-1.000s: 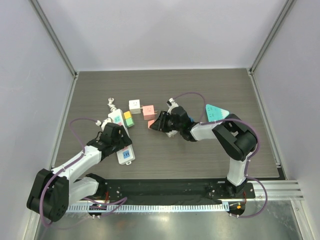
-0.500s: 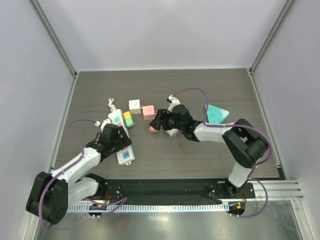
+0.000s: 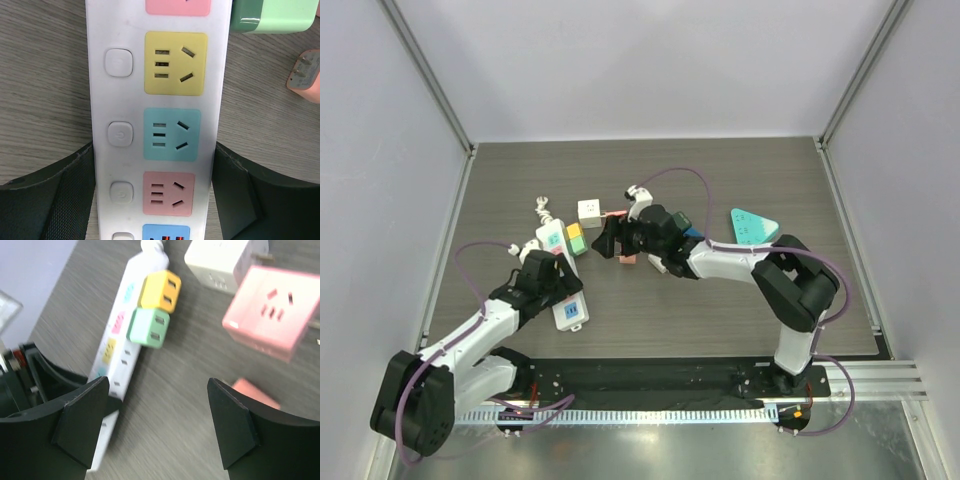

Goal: Pull the plug off the socket

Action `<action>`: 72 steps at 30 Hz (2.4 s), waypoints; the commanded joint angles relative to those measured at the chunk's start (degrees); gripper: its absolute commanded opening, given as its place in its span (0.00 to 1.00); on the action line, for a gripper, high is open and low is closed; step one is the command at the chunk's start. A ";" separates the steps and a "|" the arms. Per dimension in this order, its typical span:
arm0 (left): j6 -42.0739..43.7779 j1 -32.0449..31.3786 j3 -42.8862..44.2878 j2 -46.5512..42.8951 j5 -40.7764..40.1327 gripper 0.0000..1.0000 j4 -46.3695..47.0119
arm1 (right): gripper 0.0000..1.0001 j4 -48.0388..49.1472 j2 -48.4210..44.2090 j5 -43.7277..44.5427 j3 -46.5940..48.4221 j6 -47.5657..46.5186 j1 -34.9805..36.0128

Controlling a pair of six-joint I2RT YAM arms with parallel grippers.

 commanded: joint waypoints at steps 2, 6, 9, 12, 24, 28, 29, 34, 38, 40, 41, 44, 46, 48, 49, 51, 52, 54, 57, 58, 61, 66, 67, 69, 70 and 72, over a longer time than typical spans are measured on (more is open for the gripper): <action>-1.43 0.20 -1.50 -0.34 2.53 0.00 -2.86 | 0.85 5.42 3.48 1.87 5.94 1.35 0.92; -1.25 0.29 -1.32 -1.66 2.27 0.00 -3.56 | 0.85 4.38 6.39 3.36 8.57 4.25 2.24; -0.99 0.29 -1.06 -2.19 2.27 0.00 -3.74 | 0.86 4.11 7.54 3.80 9.90 4.43 2.94; -1.25 0.29 -1.32 -2.19 2.97 0.00 -3.39 | 0.85 4.81 9.03 3.37 10.78 5.13 3.73; -1.69 0.29 -1.85 -3.95 3.33 0.00 -3.83 | 0.78 8.33 14.31 0.29 12.53 9.53 4.00; -1.87 0.29 -2.11 -3.95 3.59 0.00 -3.65 | 0.74 9.37 15.54 -0.32 13.06 10.41 4.00; -1.87 0.29 -2.20 -3.95 3.68 0.00 -3.65 | 0.72 9.90 16.15 -0.50 13.24 10.67 4.00; -2.04 0.29 -2.11 -4.30 3.94 0.00 -3.74 | 0.66 11.14 18.52 -1.73 15.43 12.95 4.00; -2.13 0.29 -2.02 -5.00 3.77 0.00 -4.27 | 0.58 12.81 19.67 -2.70 15.79 14.36 4.00; -2.22 0.29 -2.11 -5.18 3.68 0.00 -4.36 | 0.54 13.33 19.93 -2.79 15.70 14.89 4.00; -2.22 0.29 -2.11 -5.26 3.68 0.00 -4.44 | 0.53 13.42 19.93 -2.87 15.70 14.98 4.00; -2.31 0.29 -2.20 -5.35 3.68 0.00 -4.44 | 0.53 13.86 20.28 -3.14 15.70 15.59 3.91; -2.39 0.29 -2.29 -5.44 3.76 0.00 -4.44 | 0.49 14.48 20.63 -3.49 15.61 15.94 3.73; -2.57 0.29 -2.37 -5.53 3.77 0.00 -4.27 | 0.46 15.18 20.90 -3.84 15.35 16.64 3.73; -2.92 0.29 -2.63 -5.62 3.77 0.00 -4.18 | 0.44 15.62 20.90 -3.84 15.17 16.82 3.47; -3.88 0.29 -3.07 -5.79 3.24 0.00 -4.18 | 0.40 16.32 20.64 -3.49 14.13 18.05 3.12; -4.41 0.29 -3.34 -6.23 2.98 0.00 -4.18 | 0.36 16.50 20.55 -3.23 13.60 18.31 2.68; -6.52 0.38 -4.22 -6.76 2.28 0.00 -4.09 | 0.12 18.68 19.76 -2.79 11.32 19.80 2.07; -8.37 0.55 -4.83 -7.28 1.04 0.00 -4.70 | 0.01 22.28 18.62 -2.44 7.98 21.83 0.92; -8.63 0.64 -4.92 -7.37 0.52 0.00 -5.05 | 0.01 22.74 18.27 -2.44 7.36 22.01 0.57; -8.99 0.82 -4.75 -7.46 -0.01 0.00 -5.76 | 0.01 24.67 17.56 -2.44 5.42 22.71 -0.22; -9.42 0.82 -5.01 -8.25 -0.72 0.00 -6.90 | 0.01 30.73 17.47 -3.40 2.35 24.99 -1.10; -9.51 0.99 -5.10 -8.43 -0.80 0.00 -6.82 | 0.01 31.35 17.47 -3.58 2.08 25.43 -1.19; -9.78 0.99 -5.19 -8.60 -0.89 0.00 -7.17 | 0.01 33.45 17.56 -4.19 1.03 26.49 -1.45; -9.78 0.99 -5.19 -8.60 -0.89 0.00 -7.25 | 0.01 33.99 17.47 -4.19 0.76 26.75 -1.63; -9.78 0.99 -5.19 -8.60 -0.80 0.00 -7.17 | 0.01 35.21 17.30 -4.46 -0.29 27.19 -1.80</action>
